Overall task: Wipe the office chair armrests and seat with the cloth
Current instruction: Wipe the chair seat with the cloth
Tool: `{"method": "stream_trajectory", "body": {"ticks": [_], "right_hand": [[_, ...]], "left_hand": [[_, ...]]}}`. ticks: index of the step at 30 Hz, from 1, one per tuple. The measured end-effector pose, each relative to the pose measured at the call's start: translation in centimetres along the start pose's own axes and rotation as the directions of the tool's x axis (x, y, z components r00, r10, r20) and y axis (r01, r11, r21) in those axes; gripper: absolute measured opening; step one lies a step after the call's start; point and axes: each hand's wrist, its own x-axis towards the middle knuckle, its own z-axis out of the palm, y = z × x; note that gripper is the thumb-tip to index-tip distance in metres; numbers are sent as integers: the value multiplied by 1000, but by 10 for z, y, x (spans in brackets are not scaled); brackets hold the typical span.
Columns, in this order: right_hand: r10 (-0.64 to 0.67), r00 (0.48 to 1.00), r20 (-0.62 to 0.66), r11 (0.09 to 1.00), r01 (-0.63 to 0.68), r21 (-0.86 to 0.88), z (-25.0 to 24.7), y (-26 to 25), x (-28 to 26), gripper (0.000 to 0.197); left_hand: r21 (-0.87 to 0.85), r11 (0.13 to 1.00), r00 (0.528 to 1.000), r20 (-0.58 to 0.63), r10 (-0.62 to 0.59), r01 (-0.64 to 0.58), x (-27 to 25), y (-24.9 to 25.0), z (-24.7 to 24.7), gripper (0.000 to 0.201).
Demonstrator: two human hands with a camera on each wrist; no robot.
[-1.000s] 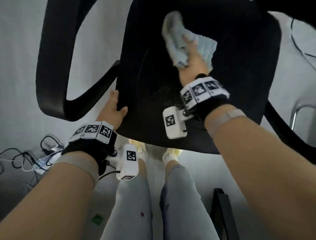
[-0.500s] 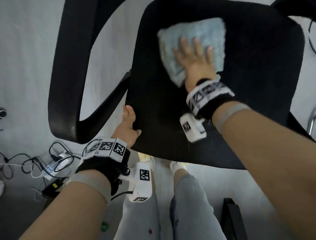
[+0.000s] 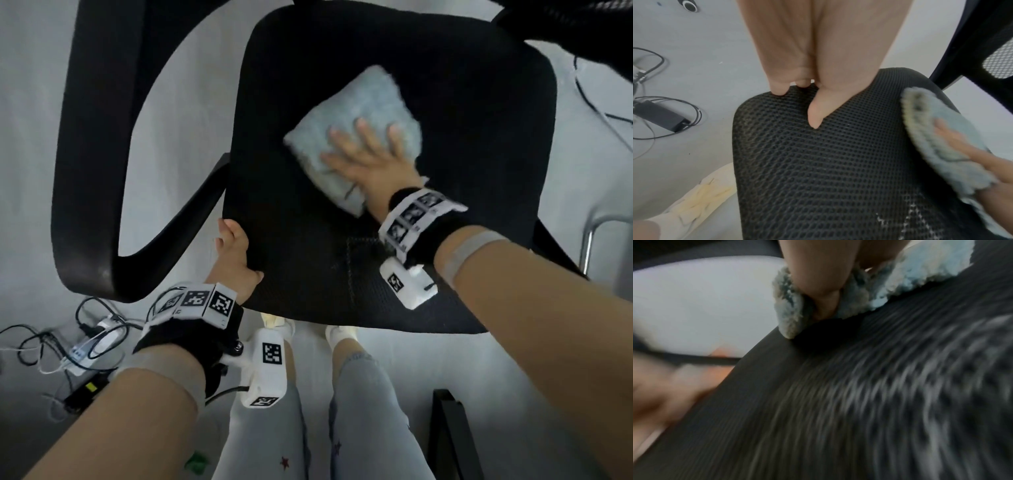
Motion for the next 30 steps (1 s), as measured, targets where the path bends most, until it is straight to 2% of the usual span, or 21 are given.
{"method": "stream_trajectory", "body": {"ticks": [1, 2, 3, 4, 5, 7, 9, 10, 12, 13, 14, 16, 18, 19, 21, 22, 23, 25, 26, 28, 30], "right_hand": [[198, 980, 21, 980, -198, 19, -10, 18, 0, 69], [377, 925, 49, 924, -379, 43, -21, 31, -1, 75], [492, 869, 60, 865, -495, 77, -29, 38, -2, 80], [538, 840, 68, 832, -542, 115, -31, 38, -3, 83], [533, 843, 69, 832, -537, 139, -28, 31, -3, 83], [394, 918, 36, 918, -395, 38, -14, 4, -12, 78], [176, 984, 28, 982, -173, -73, 10, -28, -31, 73], [63, 996, 66, 996, -58, -71, 18, -40, -42, 71], [-163, 977, 137, 985, 170, -34, 35, -46, -59, 70], [-228, 961, 159, 969, 240, -62, 38, -42, -61, 71], [-235, 963, 132, 960, 251, -125, 37, -36, -60, 72], [-86, 996, 29, 966, 90, -244, 30, -7, -44, 75], [183, 983, 7, 969, -179, -170, 14, 31, -24, 76], [322, 947, -7, 940, -321, -113, -1, 47, -17, 74], [536, 840, -76, 842, -526, 122, -21, 76, -9, 65], [598, 797, -82, 786, -564, 254, -24, 84, -6, 62], [613, 787, -72, 764, -566, 309, -29, 83, -5, 60], [563, 825, -48, 812, -542, 215, -24, 64, -8, 66], [492, 870, -30, 865, -485, 125, -14, 49, -14, 71], [265, 964, -32, 964, -264, 24, 17, 12, -40, 74], [-33, 997, 64, 999, 33, -8, 50, -25, -76, 72]], "left_hand": [[-14, 1000, 1000, -4, -1, 1, 0, 0, 0, 94], [-34, 999, 1000, -2, -5, 5, 0, 0, 1, 98], [-48, 999, 1000, -2, -11, 11, 1, 0, 2, 102], [-50, 999, 1000, -3, -19, 19, 1, 0, 3, 106], [-45, 999, 1000, -7, -24, 24, 2, 1, 4, 109], [-35, 999, 999, -28, -26, 25, 3, 3, 6, 113], [-44, 999, 998, -51, -33, 31, 2, 5, 7, 115], [-56, 998, 998, -57, -36, 32, 2, 5, 8, 116], [-79, 996, 997, -72, -41, 35, 1, 6, 11, 118], [-85, 996, 995, -86, -44, 37, 1, 6, 14, 120], [-83, 996, 993, -107, -49, 40, 1, 8, 18, 121], [-65, 996, 982, -175, -74, 64, 3, 13, 27, 125], [-51, 993, 959, -259, -118, 108, 5, 20, 35, 129], [-54, 991, 949, -287, -133, 122, 5, 22, 37, 130], [-62, 989, 934, -325, -148, 135, 9, 24, 42, 130], [-62, 988, 926, -344, -155, 143, 10, 25, 43, 130], [-58, 987, 918, -362, -163, 152, 11, 27, 45, 129], [-52, 985, 902, -398, -170, 163, 10, 29, 48, 128], [-52, 984, 895, -410, -176, 170, 10, 30, 49, 127], [-62, 983, 893, -413, -181, 171, 9, 32, 49, 126], [-72, 986, 907, -386, -168, 152, 5, 34, 48, 125]]}}
